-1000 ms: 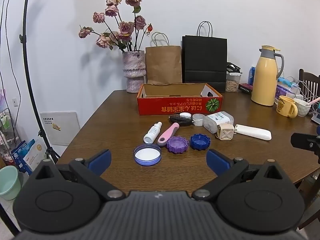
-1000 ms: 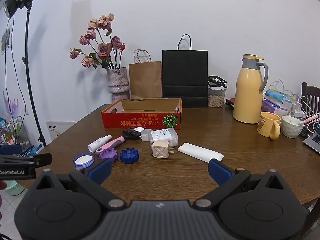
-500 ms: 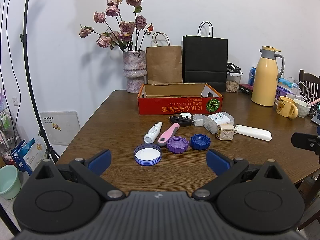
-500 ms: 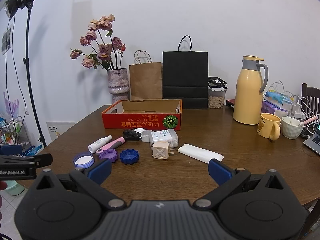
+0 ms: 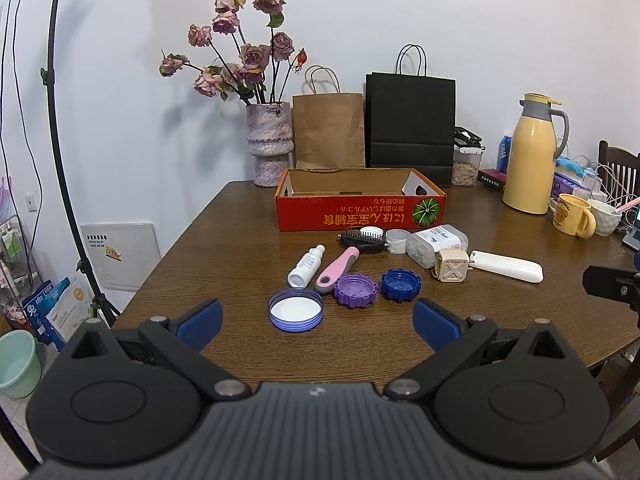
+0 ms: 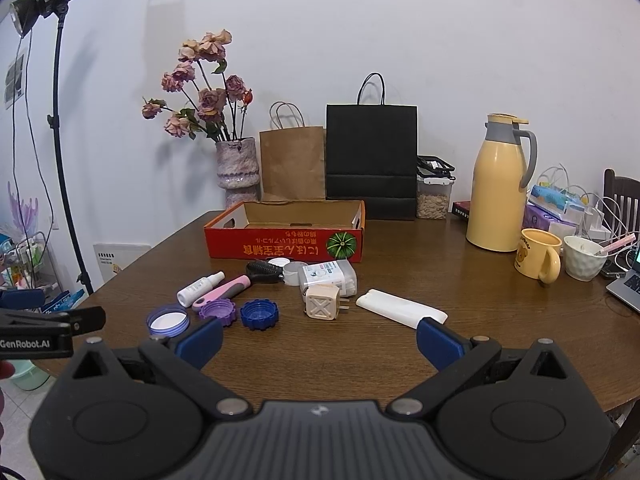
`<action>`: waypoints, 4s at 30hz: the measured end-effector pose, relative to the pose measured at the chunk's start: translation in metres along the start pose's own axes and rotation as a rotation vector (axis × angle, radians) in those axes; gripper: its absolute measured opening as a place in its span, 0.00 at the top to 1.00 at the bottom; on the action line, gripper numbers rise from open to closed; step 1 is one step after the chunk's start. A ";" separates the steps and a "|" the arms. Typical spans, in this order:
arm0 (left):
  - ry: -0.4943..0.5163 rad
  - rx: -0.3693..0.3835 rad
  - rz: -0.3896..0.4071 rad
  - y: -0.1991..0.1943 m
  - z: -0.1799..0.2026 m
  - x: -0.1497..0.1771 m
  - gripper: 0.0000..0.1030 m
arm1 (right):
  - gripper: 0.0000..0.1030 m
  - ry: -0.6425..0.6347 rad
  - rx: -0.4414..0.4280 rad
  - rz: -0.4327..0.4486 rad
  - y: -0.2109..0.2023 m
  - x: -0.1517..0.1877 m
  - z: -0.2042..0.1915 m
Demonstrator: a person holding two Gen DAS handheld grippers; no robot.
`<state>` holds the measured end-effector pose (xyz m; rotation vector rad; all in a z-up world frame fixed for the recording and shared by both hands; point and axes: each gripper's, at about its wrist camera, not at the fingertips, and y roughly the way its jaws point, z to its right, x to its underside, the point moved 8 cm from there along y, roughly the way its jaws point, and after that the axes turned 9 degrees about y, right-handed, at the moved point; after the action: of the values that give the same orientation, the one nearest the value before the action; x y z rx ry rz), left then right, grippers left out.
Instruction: Organize rigid objects
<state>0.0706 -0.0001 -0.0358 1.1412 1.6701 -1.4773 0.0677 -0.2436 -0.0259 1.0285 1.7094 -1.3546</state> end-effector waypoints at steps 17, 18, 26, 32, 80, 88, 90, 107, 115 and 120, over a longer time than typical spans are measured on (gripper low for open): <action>-0.001 0.001 0.000 0.001 0.000 0.000 0.00 | 0.00 -0.003 -0.001 0.002 -0.001 -0.002 -0.001; -0.001 0.001 0.000 0.001 0.000 0.000 0.00 | 0.00 -0.003 -0.001 0.002 -0.002 -0.003 -0.001; -0.001 0.001 0.000 0.001 0.000 0.000 0.00 | 0.00 -0.005 0.000 0.004 -0.002 -0.002 -0.002; -0.002 0.001 0.000 0.001 0.000 0.000 0.00 | 0.00 -0.006 -0.001 0.005 -0.005 -0.001 -0.004; -0.018 -0.017 -0.104 0.093 -0.011 0.016 0.00 | 0.00 -0.006 -0.018 -0.048 0.076 0.008 0.014; -0.035 -0.036 -0.161 0.135 -0.018 0.027 0.00 | 0.00 -0.001 -0.040 -0.070 0.117 0.008 0.015; -0.035 -0.043 -0.175 0.144 -0.020 0.029 0.00 | 0.00 0.000 -0.042 -0.075 0.128 0.008 0.015; -0.032 -0.044 -0.245 0.198 -0.028 0.039 0.09 | 0.00 -0.017 -0.025 -0.108 0.200 0.004 0.012; -0.036 -0.014 -0.241 0.210 -0.028 0.037 0.33 | 0.00 -0.007 0.006 -0.140 0.233 0.005 0.015; -0.040 -0.011 -0.230 0.214 -0.029 0.034 0.34 | 0.00 -0.012 0.021 -0.146 0.244 0.005 0.015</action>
<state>0.2508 0.0344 -0.1547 0.9320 1.8273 -1.6171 0.2868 -0.2254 -0.1338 0.9198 1.7938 -1.4705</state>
